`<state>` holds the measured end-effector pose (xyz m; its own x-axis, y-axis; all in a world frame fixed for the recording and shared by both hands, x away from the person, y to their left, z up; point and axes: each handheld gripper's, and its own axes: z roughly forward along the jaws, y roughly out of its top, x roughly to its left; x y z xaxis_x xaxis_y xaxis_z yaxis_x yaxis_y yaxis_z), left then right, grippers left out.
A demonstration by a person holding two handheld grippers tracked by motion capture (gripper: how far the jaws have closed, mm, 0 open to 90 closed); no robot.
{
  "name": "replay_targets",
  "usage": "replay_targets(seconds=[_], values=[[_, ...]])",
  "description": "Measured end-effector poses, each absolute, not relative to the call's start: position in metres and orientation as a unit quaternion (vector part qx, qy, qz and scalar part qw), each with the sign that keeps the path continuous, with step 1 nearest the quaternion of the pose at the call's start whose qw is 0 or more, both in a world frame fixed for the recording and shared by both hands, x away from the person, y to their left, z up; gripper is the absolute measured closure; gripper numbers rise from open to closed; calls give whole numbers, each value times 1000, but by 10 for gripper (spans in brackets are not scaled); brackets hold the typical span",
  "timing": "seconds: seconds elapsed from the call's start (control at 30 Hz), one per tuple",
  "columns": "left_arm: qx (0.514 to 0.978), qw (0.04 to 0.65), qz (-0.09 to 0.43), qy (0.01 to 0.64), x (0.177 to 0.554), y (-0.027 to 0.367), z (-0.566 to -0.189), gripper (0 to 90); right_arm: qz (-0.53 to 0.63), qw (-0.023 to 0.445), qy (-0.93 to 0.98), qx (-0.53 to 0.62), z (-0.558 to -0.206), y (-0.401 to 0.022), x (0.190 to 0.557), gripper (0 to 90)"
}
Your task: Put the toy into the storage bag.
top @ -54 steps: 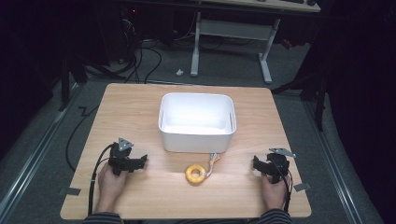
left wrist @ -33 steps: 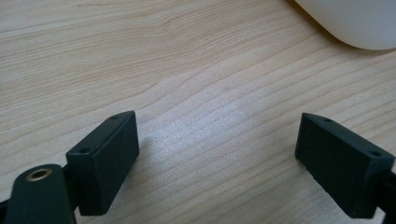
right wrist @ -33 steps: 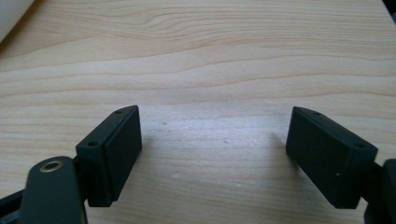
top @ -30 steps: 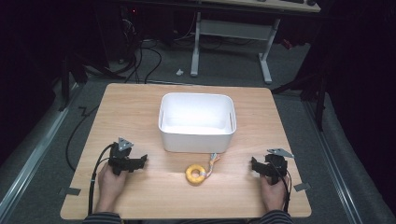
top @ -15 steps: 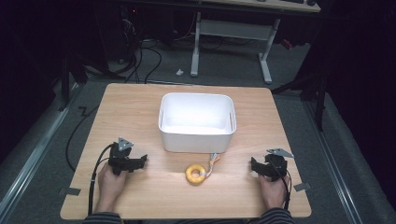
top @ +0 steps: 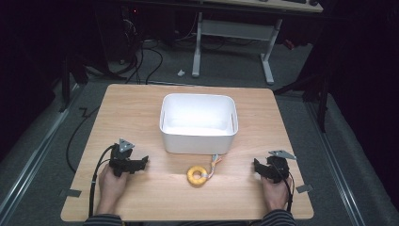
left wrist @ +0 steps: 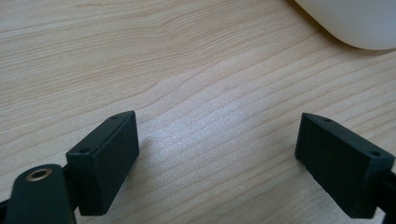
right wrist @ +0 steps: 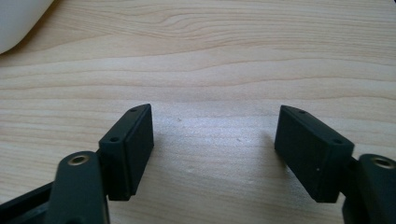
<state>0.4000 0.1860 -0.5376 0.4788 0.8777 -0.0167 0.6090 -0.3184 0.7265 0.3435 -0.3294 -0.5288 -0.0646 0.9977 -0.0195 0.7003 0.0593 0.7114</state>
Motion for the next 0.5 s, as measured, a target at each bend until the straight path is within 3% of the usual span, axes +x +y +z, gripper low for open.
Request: replay_targets(seconds=[0.5], values=[[788,344,195,472,400,186,-538,137,291,256,683,619,-523,-326,336,356]])
